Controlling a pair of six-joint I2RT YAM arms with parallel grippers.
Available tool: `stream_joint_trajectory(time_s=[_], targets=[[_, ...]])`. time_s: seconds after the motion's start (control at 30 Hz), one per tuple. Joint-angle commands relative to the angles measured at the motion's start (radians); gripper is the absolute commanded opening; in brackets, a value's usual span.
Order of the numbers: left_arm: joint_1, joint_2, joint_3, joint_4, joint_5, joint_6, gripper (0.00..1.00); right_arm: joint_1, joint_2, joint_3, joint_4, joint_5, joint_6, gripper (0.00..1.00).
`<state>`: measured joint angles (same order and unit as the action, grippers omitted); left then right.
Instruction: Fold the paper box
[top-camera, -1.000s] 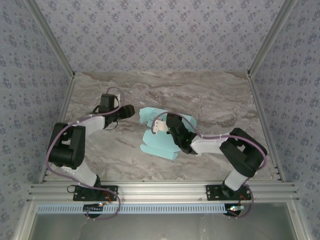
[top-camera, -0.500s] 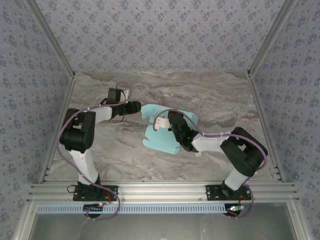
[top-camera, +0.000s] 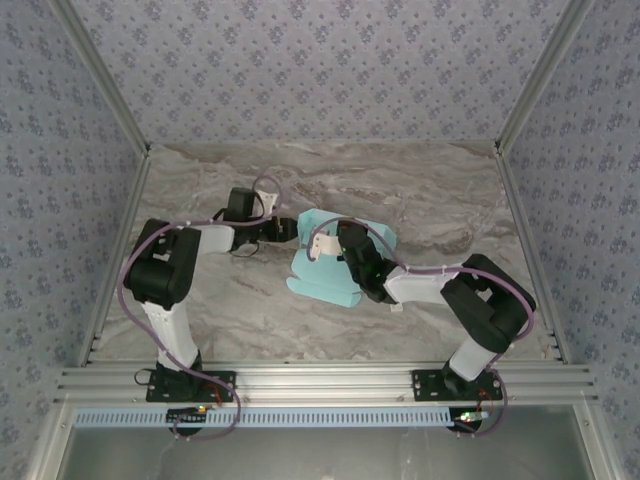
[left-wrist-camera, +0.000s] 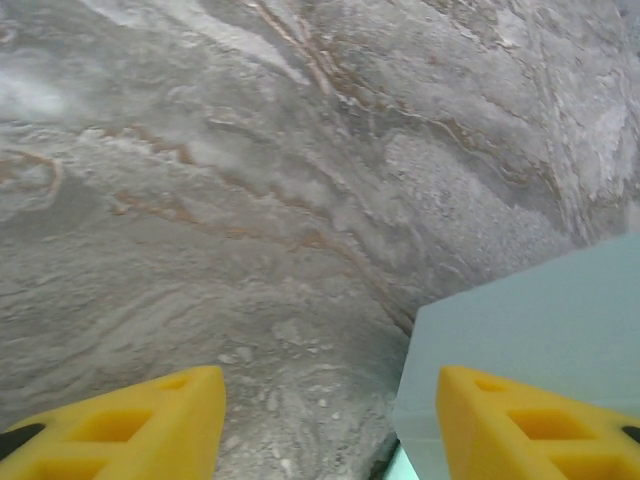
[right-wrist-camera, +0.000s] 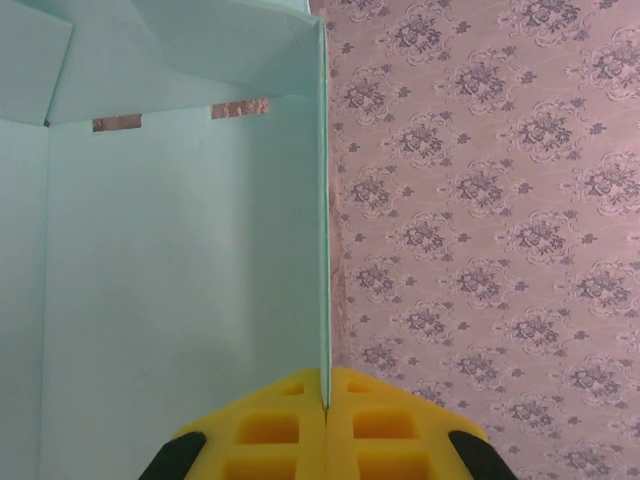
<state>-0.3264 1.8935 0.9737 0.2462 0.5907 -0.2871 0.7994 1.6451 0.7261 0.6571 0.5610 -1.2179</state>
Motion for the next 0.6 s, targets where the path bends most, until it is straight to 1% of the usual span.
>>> stream_joint_trajectory(time_s=[0.0, 0.37, 0.57], targets=[[-0.021, -0.059, -0.023, 0.061, 0.022, 0.067, 0.58, -0.006, -0.004, 0.003, 0.033, 0.0, -0.002, 0.06], [-0.075, -0.099, -0.097, 0.13, -0.003, 0.167, 0.57, -0.006, -0.019, -0.003, 0.012, -0.008, 0.013, 0.06], [-0.076, -0.122, -0.136, 0.191, 0.034, 0.193, 0.57, -0.017, -0.04, -0.016, -0.016, -0.04, 0.035, 0.06]])
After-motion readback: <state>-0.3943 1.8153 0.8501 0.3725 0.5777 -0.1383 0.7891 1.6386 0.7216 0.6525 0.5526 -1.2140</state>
